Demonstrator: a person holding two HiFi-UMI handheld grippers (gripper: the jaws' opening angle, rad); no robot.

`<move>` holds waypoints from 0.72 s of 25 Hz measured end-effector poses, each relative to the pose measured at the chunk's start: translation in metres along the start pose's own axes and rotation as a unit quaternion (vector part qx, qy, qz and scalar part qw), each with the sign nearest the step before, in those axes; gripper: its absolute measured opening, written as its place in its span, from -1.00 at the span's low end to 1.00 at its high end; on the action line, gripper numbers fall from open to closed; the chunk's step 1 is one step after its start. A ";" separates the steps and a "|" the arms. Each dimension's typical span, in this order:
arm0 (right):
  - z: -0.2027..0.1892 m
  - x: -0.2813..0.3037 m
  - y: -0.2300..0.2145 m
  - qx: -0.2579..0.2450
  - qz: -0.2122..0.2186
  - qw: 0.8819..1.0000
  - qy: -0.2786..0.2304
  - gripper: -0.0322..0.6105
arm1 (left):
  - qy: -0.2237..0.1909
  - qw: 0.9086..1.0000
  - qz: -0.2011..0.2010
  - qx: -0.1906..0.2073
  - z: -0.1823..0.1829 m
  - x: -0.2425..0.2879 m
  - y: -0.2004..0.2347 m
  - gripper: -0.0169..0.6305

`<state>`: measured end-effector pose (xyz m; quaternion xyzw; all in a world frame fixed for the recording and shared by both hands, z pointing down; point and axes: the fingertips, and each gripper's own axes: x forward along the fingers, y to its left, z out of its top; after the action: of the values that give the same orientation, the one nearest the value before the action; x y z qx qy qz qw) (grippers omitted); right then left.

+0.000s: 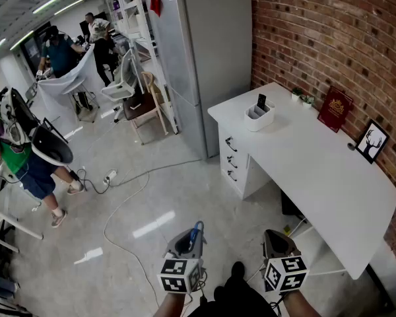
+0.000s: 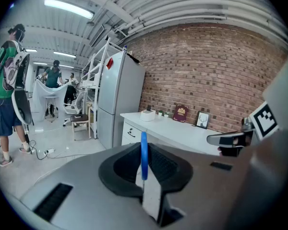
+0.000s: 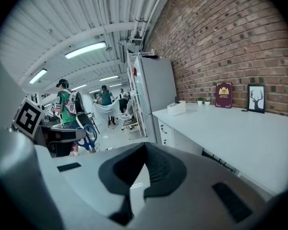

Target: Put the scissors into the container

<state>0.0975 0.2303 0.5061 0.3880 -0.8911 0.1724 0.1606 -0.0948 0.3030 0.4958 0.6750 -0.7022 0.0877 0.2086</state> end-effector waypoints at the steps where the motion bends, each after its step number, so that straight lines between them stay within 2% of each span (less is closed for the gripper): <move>1: 0.001 0.002 -0.001 0.000 0.000 1.000 -0.001 -0.90 | 0.000 1.000 0.001 -0.001 0.000 0.002 0.001 -0.82; 8: 0.018 0.019 -0.015 -0.009 -0.013 1.000 -0.006 -0.90 | -0.007 1.000 0.007 -0.005 0.020 0.025 0.010 -0.82; 11: 0.026 0.031 -0.029 -0.002 -0.023 1.000 -0.010 -0.90 | 0.003 1.000 0.004 -0.009 0.021 0.043 0.013 -0.82; 18: 0.048 0.061 -0.063 0.001 -0.033 0.999 -0.014 -0.90 | -0.006 1.000 0.003 -0.012 0.047 0.088 0.012 -0.82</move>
<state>0.0983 0.1303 0.5002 0.4198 -0.8796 0.1628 0.1534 -0.1147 0.2043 0.4913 0.6711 -0.7062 0.0763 0.2122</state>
